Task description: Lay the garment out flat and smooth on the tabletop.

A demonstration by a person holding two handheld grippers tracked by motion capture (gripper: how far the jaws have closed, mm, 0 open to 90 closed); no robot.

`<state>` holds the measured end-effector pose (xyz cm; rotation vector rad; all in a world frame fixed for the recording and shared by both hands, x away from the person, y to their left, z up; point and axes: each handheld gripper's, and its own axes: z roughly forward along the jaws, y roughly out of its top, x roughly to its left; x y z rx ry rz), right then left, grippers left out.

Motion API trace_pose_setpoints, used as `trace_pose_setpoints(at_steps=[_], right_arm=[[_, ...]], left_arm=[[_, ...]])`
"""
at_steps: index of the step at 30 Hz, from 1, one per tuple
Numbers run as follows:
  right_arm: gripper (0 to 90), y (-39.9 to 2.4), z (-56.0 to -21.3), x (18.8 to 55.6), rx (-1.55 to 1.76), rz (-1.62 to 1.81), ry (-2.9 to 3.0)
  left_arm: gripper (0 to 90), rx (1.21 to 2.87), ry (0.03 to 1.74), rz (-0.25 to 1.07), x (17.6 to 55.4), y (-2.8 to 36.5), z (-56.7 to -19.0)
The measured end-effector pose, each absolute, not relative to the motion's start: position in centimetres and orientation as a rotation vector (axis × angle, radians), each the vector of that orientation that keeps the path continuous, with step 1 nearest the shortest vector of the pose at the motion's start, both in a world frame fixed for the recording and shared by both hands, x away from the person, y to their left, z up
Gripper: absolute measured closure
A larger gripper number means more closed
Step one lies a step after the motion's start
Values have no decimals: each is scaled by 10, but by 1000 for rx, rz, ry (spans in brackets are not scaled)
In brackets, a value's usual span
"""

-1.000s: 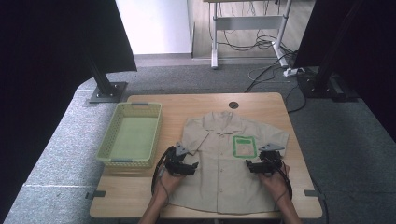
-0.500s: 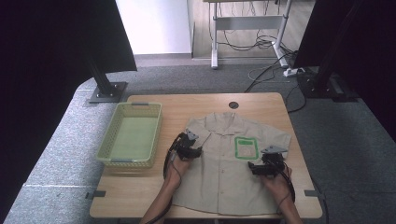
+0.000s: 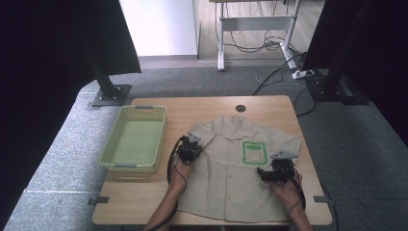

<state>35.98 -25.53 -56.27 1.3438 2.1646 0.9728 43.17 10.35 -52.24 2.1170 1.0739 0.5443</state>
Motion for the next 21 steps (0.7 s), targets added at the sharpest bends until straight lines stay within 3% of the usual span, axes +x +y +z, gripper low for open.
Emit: trace_pose_setpoints(at_steps=[6,15,17,19,21], right_arm=[[102,-255,-563,360,1345,972,2164],[102,-255,-563,360,1346,971,2163],[102,-255,-563,360,1347,971,2162],[102,-255,-563,360,1347,971,2162],[102,-255,-563,360,1347,971,2162]], left_arm=[[868,2080,1116,651,432,129,-489],[841,2066,1238,735,430,166,-472],[719,2030,1234,742,424,173,-467],[693,2026,1225,743,422,174,-466],[608,2020,1210,737,420,174,-464]])
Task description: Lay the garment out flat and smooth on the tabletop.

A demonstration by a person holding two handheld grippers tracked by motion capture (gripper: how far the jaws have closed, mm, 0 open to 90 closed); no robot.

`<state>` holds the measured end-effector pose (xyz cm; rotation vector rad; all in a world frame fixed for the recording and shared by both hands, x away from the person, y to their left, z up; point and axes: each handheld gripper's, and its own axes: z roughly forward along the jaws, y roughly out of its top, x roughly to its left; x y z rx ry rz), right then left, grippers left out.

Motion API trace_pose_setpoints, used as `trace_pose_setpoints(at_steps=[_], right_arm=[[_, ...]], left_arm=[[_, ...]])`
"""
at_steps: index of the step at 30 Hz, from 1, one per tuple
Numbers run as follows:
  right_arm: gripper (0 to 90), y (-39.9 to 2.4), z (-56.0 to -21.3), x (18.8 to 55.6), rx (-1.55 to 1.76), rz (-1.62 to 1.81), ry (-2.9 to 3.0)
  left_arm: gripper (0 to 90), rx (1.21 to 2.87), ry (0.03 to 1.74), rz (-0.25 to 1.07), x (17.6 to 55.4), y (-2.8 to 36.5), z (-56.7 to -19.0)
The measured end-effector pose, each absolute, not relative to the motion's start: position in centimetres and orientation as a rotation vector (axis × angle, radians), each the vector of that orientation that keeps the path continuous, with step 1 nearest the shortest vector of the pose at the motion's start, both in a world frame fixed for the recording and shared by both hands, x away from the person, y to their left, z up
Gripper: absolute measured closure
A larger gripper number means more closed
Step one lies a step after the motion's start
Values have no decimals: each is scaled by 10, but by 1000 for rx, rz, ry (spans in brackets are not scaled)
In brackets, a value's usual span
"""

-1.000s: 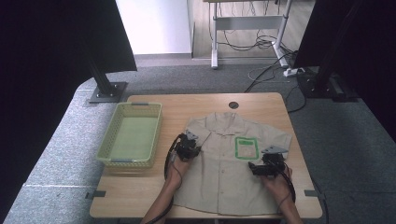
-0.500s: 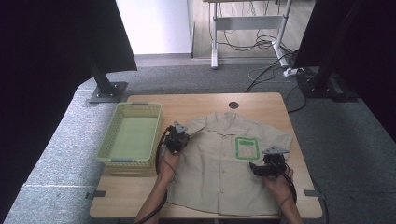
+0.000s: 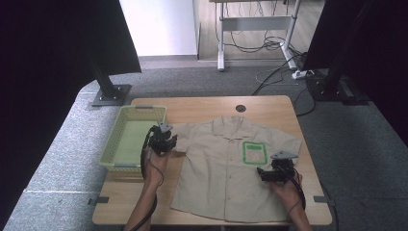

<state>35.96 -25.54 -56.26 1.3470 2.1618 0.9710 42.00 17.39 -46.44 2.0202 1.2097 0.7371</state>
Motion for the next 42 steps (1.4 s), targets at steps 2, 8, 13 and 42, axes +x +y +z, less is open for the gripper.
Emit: trace_pose_setpoints(at_steps=[2,8,13,42], right_arm=[[102,-255,-563,360,1347,971,2162],[102,-255,-563,360,1347,971,2162],[102,-255,-563,360,1347,971,2162],[101,-255,-563,359,1346,971,2162]], left_arm=[[522,2005,1177,715,415,172,-463],[298,2012,1071,620,401,158,-470],[222,2054,988,520,385,142,-496],[29,2181,964,450,362,128,-556]])
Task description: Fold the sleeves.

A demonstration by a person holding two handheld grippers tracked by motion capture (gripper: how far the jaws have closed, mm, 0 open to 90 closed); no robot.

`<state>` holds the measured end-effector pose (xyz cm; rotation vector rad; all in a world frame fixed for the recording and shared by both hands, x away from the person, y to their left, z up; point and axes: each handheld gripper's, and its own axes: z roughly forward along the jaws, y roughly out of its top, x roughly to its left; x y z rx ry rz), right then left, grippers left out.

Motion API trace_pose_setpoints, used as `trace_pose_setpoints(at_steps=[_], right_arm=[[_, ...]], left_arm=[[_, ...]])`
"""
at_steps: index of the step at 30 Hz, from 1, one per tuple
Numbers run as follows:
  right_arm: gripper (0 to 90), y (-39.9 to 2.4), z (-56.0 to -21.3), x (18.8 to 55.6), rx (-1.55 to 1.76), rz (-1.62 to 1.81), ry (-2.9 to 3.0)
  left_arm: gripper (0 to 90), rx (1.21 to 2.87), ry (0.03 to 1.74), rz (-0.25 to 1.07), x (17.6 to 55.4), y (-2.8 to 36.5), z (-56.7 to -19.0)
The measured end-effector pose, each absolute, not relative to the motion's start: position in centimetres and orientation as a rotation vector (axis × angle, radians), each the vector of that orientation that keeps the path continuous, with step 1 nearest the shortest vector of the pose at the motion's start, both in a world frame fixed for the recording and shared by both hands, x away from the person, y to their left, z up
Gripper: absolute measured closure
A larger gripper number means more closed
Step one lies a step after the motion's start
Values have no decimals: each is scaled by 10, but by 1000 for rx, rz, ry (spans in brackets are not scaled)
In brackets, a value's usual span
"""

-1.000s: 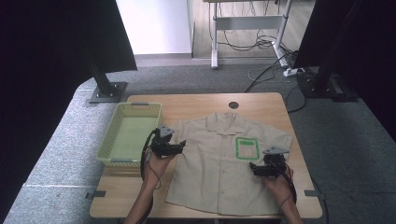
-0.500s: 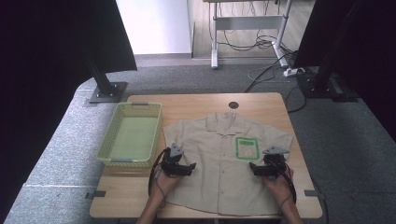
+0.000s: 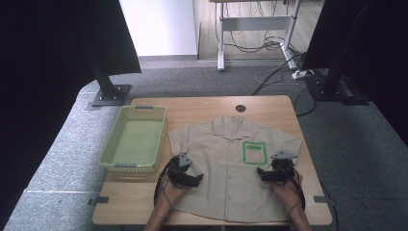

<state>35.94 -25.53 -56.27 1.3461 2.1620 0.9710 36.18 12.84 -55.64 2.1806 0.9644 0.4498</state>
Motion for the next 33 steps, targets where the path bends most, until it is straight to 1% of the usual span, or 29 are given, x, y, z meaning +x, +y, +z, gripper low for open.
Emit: trace_pose_setpoints(at_steps=[13,19,21,23,25,27,28,33], right_arm=[[99,-256,-563,358,1344,972,2165],[100,-257,-563,353,1343,972,2166],[100,-258,-563,345,1340,972,2169],[101,-259,-563,343,1340,973,2169],[101,-259,-563,341,1339,974,2169],[101,-260,-563,339,1340,974,2170],[101,-260,-563,339,1340,974,2170],[102,-268,-563,326,1336,976,2173]], left_arm=[[20,2174,988,451,359,128,-557],[20,2173,992,453,350,125,-557],[20,2172,990,451,345,124,-557],[28,2166,993,453,344,125,-557],[71,2167,997,454,344,125,-555],[71,2163,1016,443,349,128,-548],[112,2163,1016,443,349,128,-548],[123,2107,1078,490,363,139,-533]])
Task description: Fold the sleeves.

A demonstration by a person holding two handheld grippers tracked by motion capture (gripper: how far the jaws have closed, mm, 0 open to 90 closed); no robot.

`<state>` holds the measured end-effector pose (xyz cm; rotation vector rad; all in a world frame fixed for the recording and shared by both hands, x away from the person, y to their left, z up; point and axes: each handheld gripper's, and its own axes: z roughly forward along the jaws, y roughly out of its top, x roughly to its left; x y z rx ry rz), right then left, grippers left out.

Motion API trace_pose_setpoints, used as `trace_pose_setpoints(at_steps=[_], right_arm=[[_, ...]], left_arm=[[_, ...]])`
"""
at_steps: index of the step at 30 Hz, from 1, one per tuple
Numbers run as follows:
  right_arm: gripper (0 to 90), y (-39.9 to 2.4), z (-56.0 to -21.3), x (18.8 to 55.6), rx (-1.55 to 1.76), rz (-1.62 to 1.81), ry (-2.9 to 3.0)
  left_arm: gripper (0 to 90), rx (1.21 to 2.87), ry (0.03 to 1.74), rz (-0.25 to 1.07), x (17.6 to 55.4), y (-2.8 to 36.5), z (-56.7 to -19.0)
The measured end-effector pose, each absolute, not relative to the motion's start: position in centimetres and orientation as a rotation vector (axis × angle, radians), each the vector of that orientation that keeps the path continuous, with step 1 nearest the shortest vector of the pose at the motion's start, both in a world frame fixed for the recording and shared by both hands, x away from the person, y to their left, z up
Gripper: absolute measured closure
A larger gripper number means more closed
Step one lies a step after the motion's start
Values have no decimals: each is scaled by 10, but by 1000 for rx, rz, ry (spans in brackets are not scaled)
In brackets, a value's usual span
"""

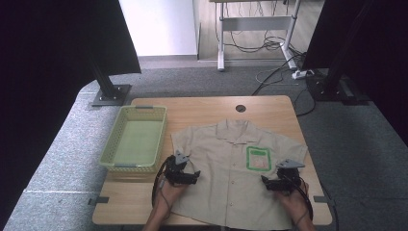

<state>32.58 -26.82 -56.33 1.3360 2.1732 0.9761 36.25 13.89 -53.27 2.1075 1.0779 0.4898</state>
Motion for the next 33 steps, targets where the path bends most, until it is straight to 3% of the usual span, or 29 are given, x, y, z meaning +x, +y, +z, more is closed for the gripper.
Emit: trace_pose_setpoints(at_steps=[9,21,27,28,29,31,32,33], right_arm=[[102,-281,-564,315,1327,981,2182],[103,-297,-564,307,1332,979,2179],[103,-297,-564,307,1332,979,2179],[103,-297,-564,307,1332,979,2179],[103,-297,-564,307,1333,978,2178],[102,-297,-564,307,1336,977,2175],[102,-296,-564,307,1338,976,2173],[102,-296,-564,307,1342,975,2169]], left_arm=[[172,2038,1154,549,389,148,-523],[221,2003,1305,552,429,145,-543],[232,2041,1284,563,435,140,-548],[331,2041,1284,563,435,140,-548],[331,2035,1266,562,434,139,-548],[464,2036,1257,559,433,138,-548],[464,2036,1239,547,431,136,-547],[615,2040,1227,535,430,134,-547]])
